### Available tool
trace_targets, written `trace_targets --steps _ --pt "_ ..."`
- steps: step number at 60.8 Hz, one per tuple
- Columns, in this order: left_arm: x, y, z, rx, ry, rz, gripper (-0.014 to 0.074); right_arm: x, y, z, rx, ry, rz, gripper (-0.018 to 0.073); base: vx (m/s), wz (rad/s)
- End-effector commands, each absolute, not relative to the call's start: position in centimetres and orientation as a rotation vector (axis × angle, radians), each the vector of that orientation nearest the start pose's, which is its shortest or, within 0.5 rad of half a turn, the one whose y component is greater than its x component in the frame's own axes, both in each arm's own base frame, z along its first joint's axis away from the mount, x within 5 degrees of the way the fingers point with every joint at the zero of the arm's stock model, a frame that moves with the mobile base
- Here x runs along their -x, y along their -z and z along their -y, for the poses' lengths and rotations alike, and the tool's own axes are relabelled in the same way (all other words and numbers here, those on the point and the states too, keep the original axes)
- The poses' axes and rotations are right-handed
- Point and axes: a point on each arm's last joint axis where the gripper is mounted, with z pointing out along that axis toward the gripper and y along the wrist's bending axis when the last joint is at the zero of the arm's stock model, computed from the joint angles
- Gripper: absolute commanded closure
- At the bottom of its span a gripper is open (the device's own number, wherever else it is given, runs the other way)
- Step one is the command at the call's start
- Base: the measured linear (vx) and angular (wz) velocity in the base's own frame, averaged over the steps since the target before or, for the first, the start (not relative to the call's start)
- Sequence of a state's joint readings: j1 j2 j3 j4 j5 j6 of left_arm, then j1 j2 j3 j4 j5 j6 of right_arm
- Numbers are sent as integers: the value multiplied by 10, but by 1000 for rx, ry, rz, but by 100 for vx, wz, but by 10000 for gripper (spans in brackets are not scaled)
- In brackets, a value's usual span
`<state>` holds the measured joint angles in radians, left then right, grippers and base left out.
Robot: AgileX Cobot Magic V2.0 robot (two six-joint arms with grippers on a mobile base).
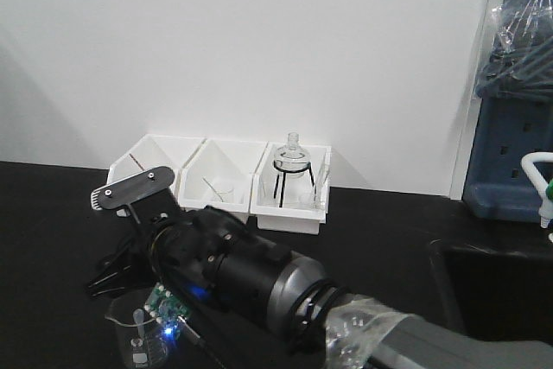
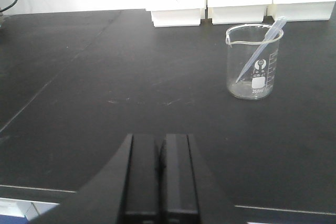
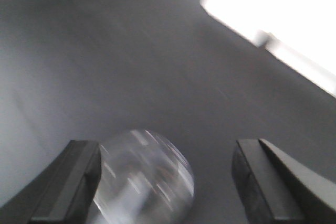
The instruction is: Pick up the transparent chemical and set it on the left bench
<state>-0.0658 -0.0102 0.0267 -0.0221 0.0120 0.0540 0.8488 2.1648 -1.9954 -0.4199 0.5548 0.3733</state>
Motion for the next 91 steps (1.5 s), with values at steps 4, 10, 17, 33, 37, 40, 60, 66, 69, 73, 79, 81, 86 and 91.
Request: trace_targets --steps 4,10,17,33,37,40,60,66,69,73,79,81,86,91 --pt "-55 -206 4 -64 35 -1429 600 -325 -394 -330 814 -172 -1859 17 0 0" --pt "-55 -206 4 -64 35 -1429 600 -302 -437 -306 822 -185 -1805 18 0 0" --pt "-55 -206 4 -64 35 -1429 600 -272 -482 -272 818 -185 -1763 18 0 0" --pt "-55 -206 4 -64 35 -1429 600 -196 -536 -176 745 -124 -1729 18 0 0" --pt "-55 -206 4 -64 35 -1429 600 -173 -531 -149 724 -115 -1709 18 0 0" --pt "-55 -206 4 -64 35 -1429 600 -158 -521 -130 708 -103 -1703 18 0 0" --pt "-55 -206 4 -64 35 -1429 600 -69 -439 -18 390 -231 -1640 39 0 0" --pt "-55 -206 4 -64 35 -1429 600 -51 -413 3 360 -264 -1632 105 0 0" --pt "-55 -206 4 -64 35 -1429 600 -44 -402 9 357 -273 -1624 157 0 0" --pt "-55 -206 4 -64 35 -1429 600 -38 -388 15 369 -278 -1620 244 0 0" --pt "-55 -206 4 -64 35 -1429 600 -33 -374 17 403 -291 -1620 384 0 0" --pt "-55 -206 4 -64 35 -1429 600 -32 -371 17 402 -305 -1622 417 0 0" --pt "-55 -206 4 -64 35 -1429 600 -31 -366 17 401 -321 -1649 502 0 0" --pt "-55 -206 4 -64 35 -1429 600 -31 -364 18 399 -316 -1674 566 0 0"
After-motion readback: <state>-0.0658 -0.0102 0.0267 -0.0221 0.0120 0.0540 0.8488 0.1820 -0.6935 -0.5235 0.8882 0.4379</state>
